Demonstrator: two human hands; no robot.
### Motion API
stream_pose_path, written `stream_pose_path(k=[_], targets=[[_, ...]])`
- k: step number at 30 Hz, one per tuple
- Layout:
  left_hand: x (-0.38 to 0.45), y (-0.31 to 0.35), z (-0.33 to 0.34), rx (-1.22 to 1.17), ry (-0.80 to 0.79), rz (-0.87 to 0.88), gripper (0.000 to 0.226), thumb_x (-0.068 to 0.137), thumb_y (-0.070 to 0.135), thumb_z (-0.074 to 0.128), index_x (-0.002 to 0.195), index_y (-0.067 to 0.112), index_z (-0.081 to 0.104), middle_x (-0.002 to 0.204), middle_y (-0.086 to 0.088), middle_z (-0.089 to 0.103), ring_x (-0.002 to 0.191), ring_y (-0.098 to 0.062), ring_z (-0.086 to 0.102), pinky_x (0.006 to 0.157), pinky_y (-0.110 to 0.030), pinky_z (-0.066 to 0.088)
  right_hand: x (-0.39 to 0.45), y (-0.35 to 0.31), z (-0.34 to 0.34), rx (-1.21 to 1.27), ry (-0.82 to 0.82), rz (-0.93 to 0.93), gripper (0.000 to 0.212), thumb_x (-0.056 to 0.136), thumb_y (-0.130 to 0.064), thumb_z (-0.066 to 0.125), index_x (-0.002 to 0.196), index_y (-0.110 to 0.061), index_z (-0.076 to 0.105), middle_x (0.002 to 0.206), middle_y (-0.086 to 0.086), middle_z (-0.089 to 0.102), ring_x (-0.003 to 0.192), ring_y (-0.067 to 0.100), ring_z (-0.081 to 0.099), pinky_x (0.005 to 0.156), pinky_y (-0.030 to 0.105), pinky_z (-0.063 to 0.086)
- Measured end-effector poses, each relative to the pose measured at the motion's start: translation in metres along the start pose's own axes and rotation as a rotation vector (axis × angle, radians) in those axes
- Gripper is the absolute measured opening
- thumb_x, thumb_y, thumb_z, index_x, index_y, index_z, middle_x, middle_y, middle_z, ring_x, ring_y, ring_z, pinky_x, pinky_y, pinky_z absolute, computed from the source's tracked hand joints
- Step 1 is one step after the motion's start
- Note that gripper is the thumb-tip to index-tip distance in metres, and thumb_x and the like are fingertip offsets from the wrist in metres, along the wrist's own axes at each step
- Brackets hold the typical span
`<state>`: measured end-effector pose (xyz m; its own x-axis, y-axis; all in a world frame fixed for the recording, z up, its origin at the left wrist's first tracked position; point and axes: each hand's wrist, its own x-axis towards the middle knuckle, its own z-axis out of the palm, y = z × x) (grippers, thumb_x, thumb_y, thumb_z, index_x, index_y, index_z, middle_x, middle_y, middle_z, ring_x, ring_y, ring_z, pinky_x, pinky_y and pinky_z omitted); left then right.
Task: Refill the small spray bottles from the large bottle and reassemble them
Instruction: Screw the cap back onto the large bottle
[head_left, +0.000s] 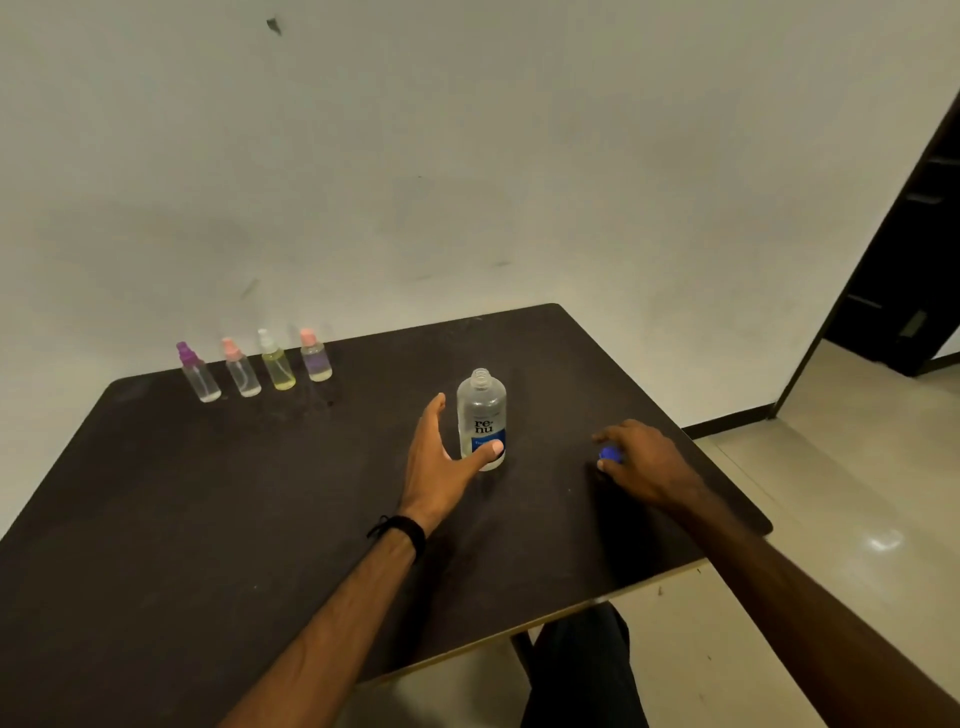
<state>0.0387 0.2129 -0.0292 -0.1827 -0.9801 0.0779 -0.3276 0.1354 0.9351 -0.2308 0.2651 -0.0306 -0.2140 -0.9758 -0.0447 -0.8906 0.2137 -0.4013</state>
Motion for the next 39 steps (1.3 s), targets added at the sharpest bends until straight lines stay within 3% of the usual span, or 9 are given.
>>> stream_pose_path(k=[5, 8, 14, 18, 23, 26, 31, 39], targets=[[0.004, -0.003, 0.004, 0.021, 0.016, 0.005, 0.099, 0.080, 0.036, 0.081, 0.157, 0.022, 0.021, 0.164, -0.002, 0.027, 0.149, -0.023, 0.030, 0.120, -0.049, 0.031, 0.005, 0.000, 0.009, -0.063, -0.060, 0.017, 0.024, 0.092, -0.025, 0.063, 0.115, -0.019, 0.061, 0.116, 0.004, 0.058, 0.101, 0.014, 0.054, 0.096, 0.032, 0.046], [0.007, -0.004, 0.003, 0.014, 0.018, 0.013, 0.098, 0.080, 0.035, 0.082, 0.157, 0.021, 0.022, 0.163, -0.001, 0.028, 0.149, -0.021, 0.030, 0.120, -0.047, 0.031, 0.006, -0.006, 0.005, -0.017, -0.005, 0.004, 0.027, 0.091, -0.025, 0.064, 0.117, -0.018, 0.061, 0.117, 0.004, 0.060, 0.104, 0.016, 0.057, 0.097, 0.034, 0.048], [0.011, -0.002, 0.004, 0.004, 0.013, 0.021, 0.100, 0.078, 0.039, 0.083, 0.157, 0.022, 0.024, 0.162, 0.000, 0.032, 0.147, -0.019, 0.033, 0.119, -0.040, 0.033, 0.012, -0.074, -0.058, 0.263, 0.213, -0.296, 0.031, 0.088, -0.021, 0.069, 0.119, -0.017, 0.067, 0.116, -0.003, 0.066, 0.103, 0.009, 0.061, 0.092, 0.021, 0.047], [0.015, 0.005, 0.006, -0.010, 0.013, 0.033, 0.099, 0.077, 0.042, 0.083, 0.156, 0.022, 0.027, 0.160, 0.000, 0.035, 0.145, -0.020, 0.036, 0.118, -0.045, 0.035, 0.024, -0.126, -0.099, 0.219, 0.094, -0.516, 0.028, 0.088, -0.022, 0.069, 0.116, -0.023, 0.068, 0.114, -0.008, 0.067, 0.102, 0.003, 0.062, 0.091, 0.019, 0.049], [0.016, 0.010, 0.009, -0.047, 0.019, 0.052, 0.089, 0.078, 0.039, 0.083, 0.151, 0.020, 0.037, 0.150, -0.001, 0.048, 0.136, -0.020, 0.047, 0.112, -0.046, 0.043, 0.045, -0.168, -0.101, 0.037, -0.064, -0.592, 0.029, 0.086, -0.019, 0.072, 0.113, -0.025, 0.069, 0.112, -0.008, 0.068, 0.098, 0.006, 0.064, 0.088, 0.026, 0.052], [0.017, 0.008, 0.010, -0.063, 0.035, 0.068, 0.069, 0.080, 0.031, 0.083, 0.140, 0.023, 0.050, 0.135, 0.003, 0.059, 0.123, -0.015, 0.056, 0.106, -0.043, 0.050, 0.052, -0.178, -0.090, -0.076, -0.115, -0.608, 0.030, 0.086, -0.013, 0.071, 0.115, -0.021, 0.068, 0.114, -0.005, 0.067, 0.098, 0.007, 0.062, 0.082, 0.018, 0.047], [0.021, 0.004, 0.011, -0.063, 0.043, 0.052, 0.067, 0.081, 0.029, 0.081, 0.140, 0.021, 0.051, 0.133, -0.001, 0.062, 0.121, -0.017, 0.059, 0.103, -0.041, 0.052, 0.060, -0.183, -0.079, -0.263, -0.166, -0.606, 0.029, 0.088, -0.008, 0.067, 0.116, -0.015, 0.067, 0.117, 0.001, 0.066, 0.105, 0.013, 0.060, 0.090, 0.025, 0.048], [0.022, 0.000, 0.013, -0.037, 0.048, 0.064, 0.063, 0.082, 0.030, 0.080, 0.138, 0.022, 0.051, 0.132, -0.001, 0.062, 0.121, -0.019, 0.060, 0.103, -0.045, 0.052, 0.064, -0.184, -0.077, -0.287, -0.181, -0.566, 0.031, 0.087, -0.012, 0.070, 0.118, -0.012, 0.066, 0.118, 0.003, 0.066, 0.105, 0.015, 0.061, 0.089, 0.023, 0.045]])
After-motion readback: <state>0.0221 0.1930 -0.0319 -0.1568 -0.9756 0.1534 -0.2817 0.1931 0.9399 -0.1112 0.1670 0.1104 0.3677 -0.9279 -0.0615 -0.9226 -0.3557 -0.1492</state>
